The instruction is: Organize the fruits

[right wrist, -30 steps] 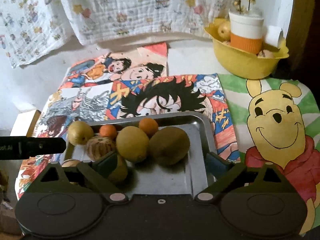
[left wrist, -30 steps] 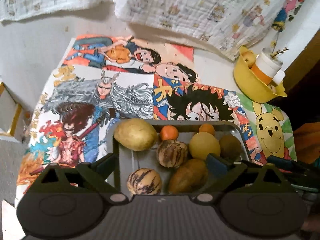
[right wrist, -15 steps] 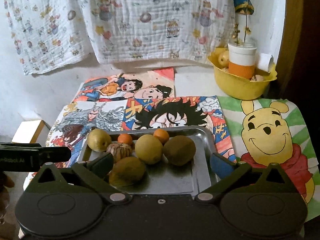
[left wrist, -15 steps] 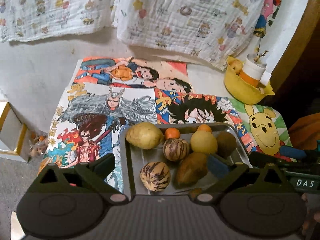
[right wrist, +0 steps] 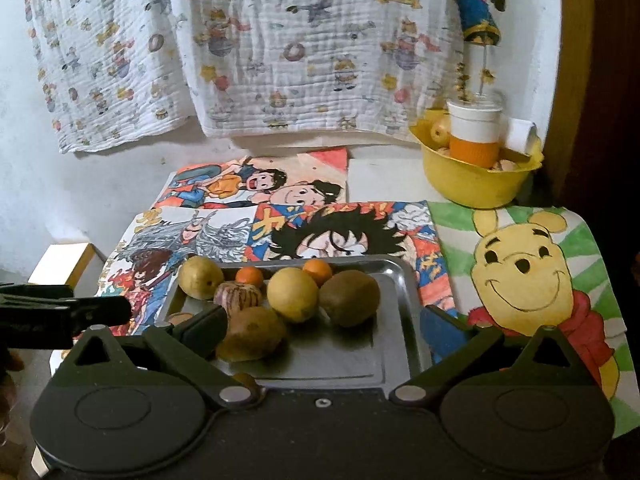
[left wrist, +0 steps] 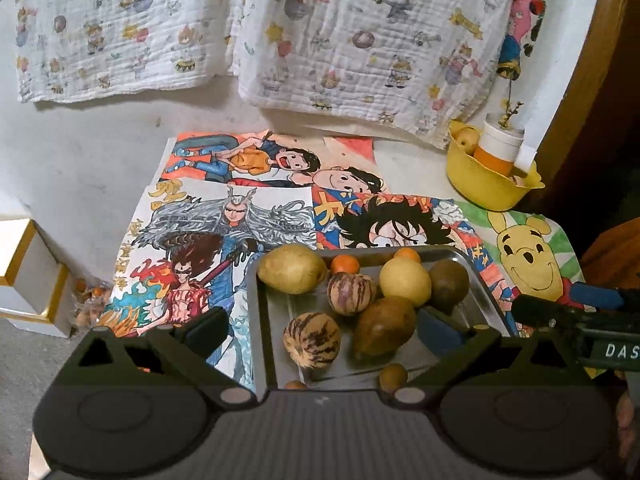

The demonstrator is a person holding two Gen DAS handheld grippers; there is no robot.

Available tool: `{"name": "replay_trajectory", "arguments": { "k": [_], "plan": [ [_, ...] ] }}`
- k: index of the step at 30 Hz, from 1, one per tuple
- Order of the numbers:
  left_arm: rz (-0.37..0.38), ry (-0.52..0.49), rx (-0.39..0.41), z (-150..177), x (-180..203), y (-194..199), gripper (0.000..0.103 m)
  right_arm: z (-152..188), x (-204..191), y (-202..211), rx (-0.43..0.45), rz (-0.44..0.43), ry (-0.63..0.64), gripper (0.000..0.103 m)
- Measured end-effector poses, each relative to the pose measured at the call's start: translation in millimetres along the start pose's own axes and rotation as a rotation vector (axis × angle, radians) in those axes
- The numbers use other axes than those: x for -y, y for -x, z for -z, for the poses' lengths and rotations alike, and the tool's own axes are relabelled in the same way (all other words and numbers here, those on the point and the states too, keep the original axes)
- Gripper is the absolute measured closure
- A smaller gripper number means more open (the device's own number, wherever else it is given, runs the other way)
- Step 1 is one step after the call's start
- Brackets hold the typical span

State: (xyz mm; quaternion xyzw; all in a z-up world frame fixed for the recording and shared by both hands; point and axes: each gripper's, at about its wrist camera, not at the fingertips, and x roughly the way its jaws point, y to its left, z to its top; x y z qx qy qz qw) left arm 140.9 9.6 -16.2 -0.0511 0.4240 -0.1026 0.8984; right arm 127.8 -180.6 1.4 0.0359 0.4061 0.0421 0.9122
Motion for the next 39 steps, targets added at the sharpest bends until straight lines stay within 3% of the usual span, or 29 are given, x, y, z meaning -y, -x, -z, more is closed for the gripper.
{"name": "replay_trajectory", "arguments": {
  "k": [11,39],
  "plan": [
    [-0.02,0.019,0.029,31,12,22,0.001,25,7,28,0.032,-0.014,0.022,0.001],
    [-0.045,0.017,0.035,91,18,54,0.001,79,8,52,-0.025,-0.006,0.027,0.001]
  ]
}}
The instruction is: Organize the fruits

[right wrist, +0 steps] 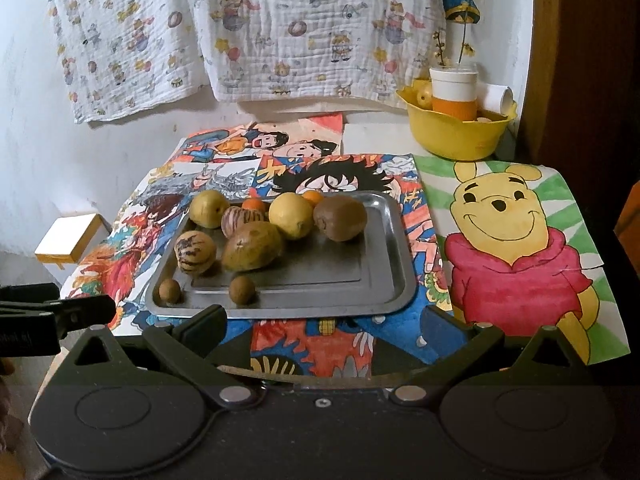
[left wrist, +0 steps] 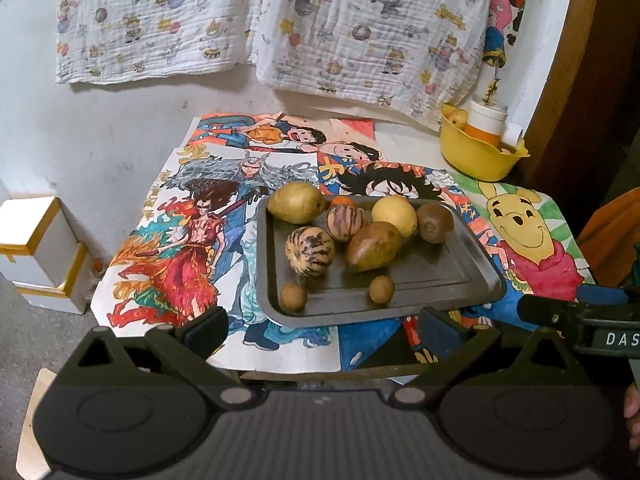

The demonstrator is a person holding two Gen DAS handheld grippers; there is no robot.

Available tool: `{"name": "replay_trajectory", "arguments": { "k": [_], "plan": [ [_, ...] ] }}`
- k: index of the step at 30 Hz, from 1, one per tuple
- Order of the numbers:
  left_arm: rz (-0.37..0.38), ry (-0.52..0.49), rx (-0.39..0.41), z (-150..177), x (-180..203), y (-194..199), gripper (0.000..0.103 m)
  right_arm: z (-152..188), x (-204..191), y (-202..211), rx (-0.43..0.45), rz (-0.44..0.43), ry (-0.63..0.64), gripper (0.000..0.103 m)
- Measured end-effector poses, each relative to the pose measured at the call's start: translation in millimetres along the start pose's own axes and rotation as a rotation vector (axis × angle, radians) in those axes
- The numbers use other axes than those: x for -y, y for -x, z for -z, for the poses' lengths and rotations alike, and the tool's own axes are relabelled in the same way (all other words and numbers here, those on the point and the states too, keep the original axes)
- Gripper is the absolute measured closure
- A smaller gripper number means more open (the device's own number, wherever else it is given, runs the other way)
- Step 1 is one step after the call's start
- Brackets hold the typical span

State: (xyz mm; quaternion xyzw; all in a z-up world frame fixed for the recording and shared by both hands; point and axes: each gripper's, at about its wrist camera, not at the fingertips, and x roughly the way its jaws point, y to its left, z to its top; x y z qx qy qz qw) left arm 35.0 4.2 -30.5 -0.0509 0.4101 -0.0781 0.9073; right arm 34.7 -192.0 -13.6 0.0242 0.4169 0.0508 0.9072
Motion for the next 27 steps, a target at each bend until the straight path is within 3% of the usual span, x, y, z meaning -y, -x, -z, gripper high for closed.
{"name": "replay_trajectory", "arguments": {
  "k": [27],
  "plan": [
    [-0.01,0.011,0.011,6,1,11,0.001,2,2,9,0.006,0.007,0.004,0.001]
  ]
}}
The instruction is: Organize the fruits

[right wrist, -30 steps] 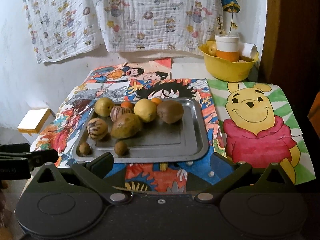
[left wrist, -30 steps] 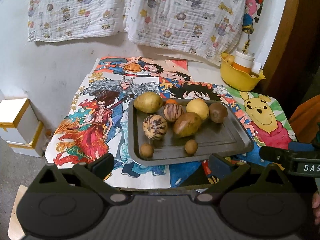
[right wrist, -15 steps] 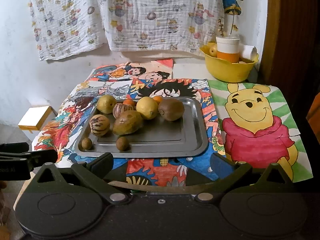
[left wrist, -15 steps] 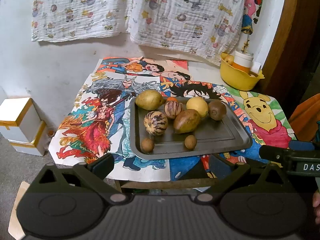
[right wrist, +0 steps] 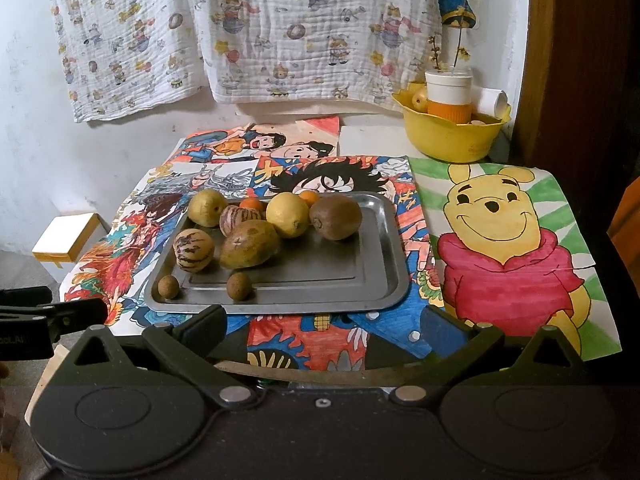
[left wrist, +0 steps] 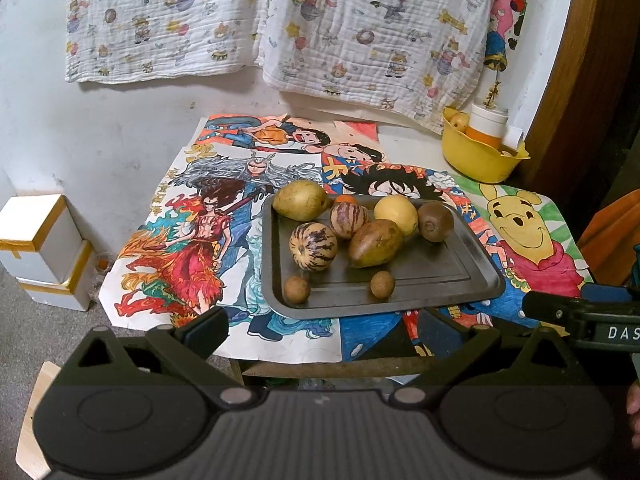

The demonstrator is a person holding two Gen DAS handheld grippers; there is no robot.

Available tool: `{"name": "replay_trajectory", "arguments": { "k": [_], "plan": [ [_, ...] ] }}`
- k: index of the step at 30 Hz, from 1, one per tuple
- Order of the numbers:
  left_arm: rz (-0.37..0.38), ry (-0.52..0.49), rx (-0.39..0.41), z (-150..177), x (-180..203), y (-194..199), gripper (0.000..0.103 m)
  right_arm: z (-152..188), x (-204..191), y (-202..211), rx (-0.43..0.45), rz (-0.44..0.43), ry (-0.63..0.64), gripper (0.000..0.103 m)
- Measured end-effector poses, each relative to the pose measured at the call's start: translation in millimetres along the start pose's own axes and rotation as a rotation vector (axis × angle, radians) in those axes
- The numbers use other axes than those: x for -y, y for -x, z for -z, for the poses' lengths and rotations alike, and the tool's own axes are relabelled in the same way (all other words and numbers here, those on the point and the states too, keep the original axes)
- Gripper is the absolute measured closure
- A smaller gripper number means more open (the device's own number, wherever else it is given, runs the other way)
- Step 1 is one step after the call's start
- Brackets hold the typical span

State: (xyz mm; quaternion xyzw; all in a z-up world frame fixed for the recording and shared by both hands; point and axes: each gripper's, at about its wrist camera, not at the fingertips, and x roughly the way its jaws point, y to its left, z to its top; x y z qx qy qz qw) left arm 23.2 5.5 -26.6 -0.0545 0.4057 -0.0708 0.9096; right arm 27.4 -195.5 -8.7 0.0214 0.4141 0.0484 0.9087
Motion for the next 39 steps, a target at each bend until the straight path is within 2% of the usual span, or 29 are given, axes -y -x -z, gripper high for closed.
{"name": "replay_trajectory", "arguments": {
  "k": [39],
  "plan": [
    [0.001,0.016,-0.021,-0.2,-2.1,-3.3,0.001,1.0,-1.9,-2.9,-0.016,-0.016,-0.008,0.001]
  ]
}}
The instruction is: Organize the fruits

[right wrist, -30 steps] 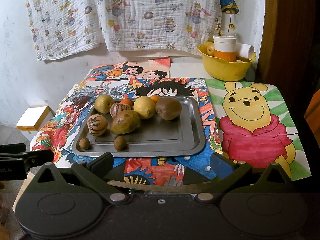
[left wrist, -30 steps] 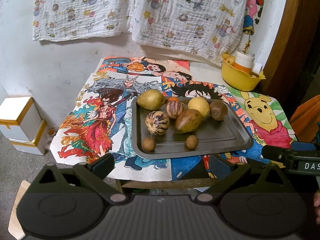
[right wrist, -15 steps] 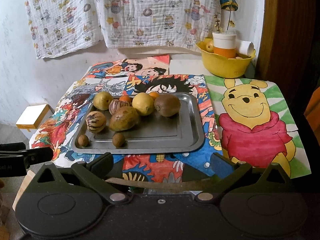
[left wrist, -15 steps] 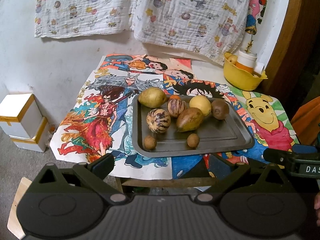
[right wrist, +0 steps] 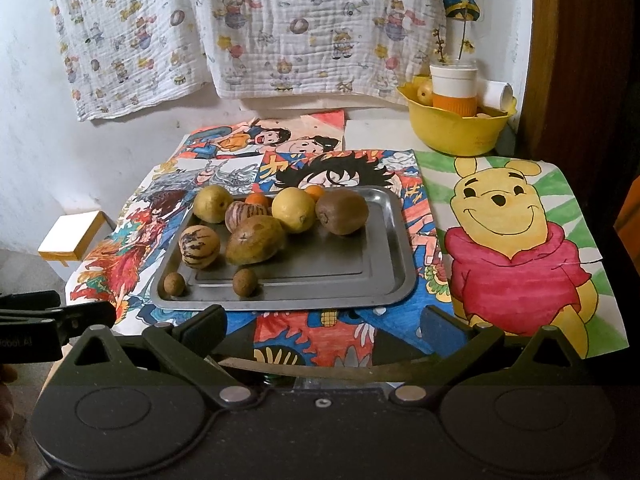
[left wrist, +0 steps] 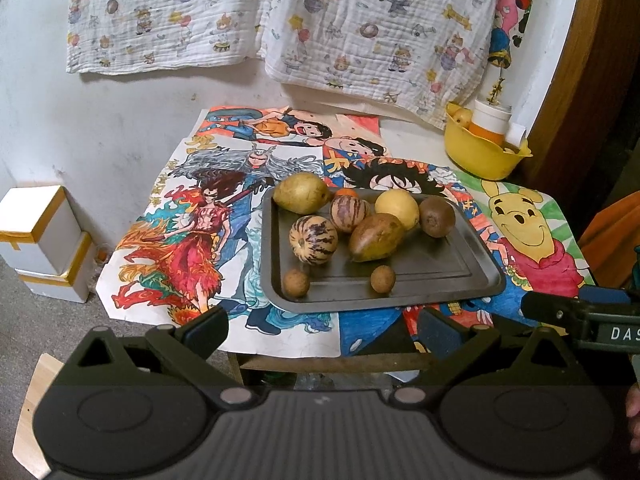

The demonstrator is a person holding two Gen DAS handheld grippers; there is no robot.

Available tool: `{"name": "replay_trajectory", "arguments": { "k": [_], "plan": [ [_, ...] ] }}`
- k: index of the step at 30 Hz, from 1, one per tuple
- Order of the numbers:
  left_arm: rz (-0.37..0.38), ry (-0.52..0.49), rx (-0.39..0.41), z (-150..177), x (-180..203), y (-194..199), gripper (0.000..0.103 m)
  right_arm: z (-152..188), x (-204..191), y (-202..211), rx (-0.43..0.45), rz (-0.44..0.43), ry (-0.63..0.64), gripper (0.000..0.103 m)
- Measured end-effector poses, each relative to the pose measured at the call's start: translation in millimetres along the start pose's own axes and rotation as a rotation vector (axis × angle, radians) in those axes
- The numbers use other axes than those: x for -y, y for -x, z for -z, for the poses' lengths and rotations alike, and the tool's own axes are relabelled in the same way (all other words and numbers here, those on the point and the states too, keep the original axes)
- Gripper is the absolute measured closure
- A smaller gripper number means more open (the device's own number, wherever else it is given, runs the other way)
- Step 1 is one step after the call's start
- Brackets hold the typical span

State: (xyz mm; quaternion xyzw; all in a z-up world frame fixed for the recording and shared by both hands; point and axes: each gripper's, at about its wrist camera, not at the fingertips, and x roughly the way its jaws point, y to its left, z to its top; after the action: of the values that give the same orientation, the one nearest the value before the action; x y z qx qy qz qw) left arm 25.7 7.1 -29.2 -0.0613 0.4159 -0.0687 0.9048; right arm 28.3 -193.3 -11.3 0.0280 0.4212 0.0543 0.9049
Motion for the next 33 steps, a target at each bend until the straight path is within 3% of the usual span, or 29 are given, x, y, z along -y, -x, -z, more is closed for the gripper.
{"name": "replay_trajectory", "arguments": {
  "k": [33],
  "plan": [
    [-0.007,0.019,-0.06,-1,-8,-13,0.001,3,-3,-8,-0.019,0.015,-0.022,0.001]
  ]
}}
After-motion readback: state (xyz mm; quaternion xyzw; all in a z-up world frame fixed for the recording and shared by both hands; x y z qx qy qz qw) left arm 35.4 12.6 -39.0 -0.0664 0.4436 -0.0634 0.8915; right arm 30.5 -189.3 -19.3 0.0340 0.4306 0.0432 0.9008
